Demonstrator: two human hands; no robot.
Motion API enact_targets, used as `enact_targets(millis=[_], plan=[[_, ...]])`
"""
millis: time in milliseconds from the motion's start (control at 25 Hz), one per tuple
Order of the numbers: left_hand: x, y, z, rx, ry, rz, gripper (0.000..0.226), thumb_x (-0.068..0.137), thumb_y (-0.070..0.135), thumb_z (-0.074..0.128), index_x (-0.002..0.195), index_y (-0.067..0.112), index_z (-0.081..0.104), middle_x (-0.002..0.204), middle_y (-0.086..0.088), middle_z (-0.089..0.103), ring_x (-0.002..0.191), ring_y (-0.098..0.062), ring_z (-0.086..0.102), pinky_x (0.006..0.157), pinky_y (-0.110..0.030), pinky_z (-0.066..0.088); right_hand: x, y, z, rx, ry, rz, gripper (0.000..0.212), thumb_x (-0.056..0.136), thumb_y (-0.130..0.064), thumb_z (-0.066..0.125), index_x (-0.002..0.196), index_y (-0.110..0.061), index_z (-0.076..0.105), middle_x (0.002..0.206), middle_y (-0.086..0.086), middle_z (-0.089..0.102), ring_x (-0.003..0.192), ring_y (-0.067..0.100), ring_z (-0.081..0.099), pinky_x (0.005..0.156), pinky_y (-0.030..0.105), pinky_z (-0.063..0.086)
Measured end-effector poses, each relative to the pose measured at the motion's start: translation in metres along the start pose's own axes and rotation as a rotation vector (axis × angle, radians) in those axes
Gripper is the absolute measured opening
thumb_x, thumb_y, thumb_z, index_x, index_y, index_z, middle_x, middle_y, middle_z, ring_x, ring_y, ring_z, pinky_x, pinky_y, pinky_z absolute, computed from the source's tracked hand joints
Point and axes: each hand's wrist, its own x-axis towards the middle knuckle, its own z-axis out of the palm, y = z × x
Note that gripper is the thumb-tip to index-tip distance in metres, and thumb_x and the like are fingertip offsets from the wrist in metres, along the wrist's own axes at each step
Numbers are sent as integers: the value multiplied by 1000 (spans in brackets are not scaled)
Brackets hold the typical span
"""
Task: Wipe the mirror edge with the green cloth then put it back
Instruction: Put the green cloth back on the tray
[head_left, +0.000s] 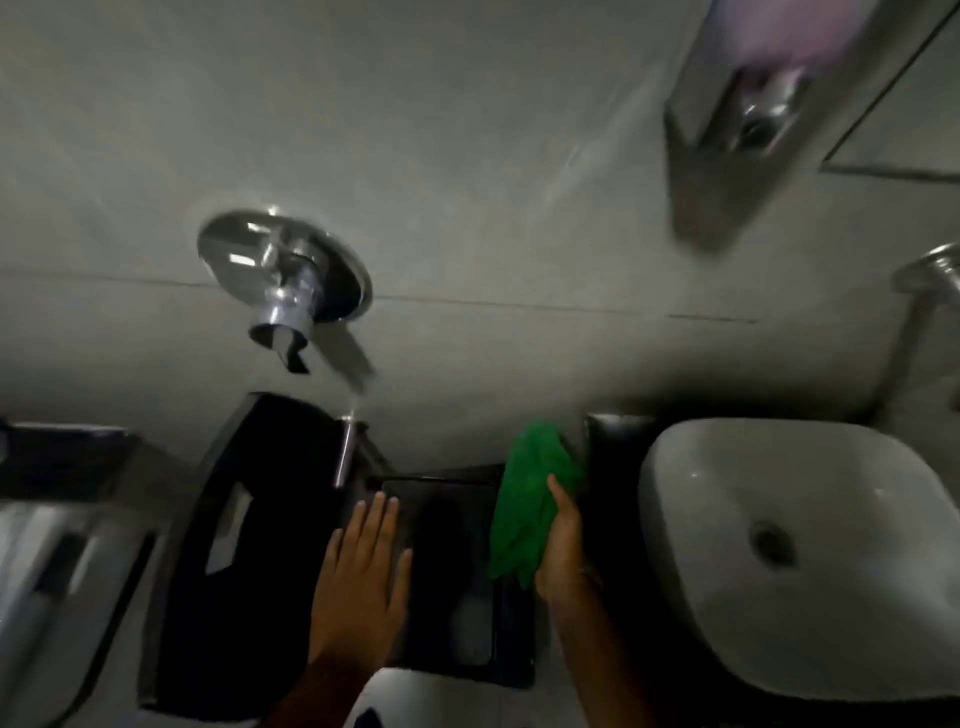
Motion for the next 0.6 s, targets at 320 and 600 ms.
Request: enact_targets(millis=[320, 600], plan=[[1, -88, 184, -4, -174, -115, 80, 107, 54, 12, 177, 16, 20, 184, -3, 11, 172, -25, 10, 139, -47, 9, 154, 226, -24, -1326, -116, -296, 59, 111, -24, 46, 165, -12, 25, 177, 11, 14, 164, 28, 15, 134, 45, 14], [16, -102, 180, 73, -201, -71, 77, 109, 54, 6, 178, 22, 5, 186, -2, -2, 173, -23, -3, 139, -46, 2, 144, 254, -20, -1858, 35, -456, 73, 108, -52, 37, 169, -22, 10, 178, 10, 1, 166, 31, 3, 131, 59, 12]])
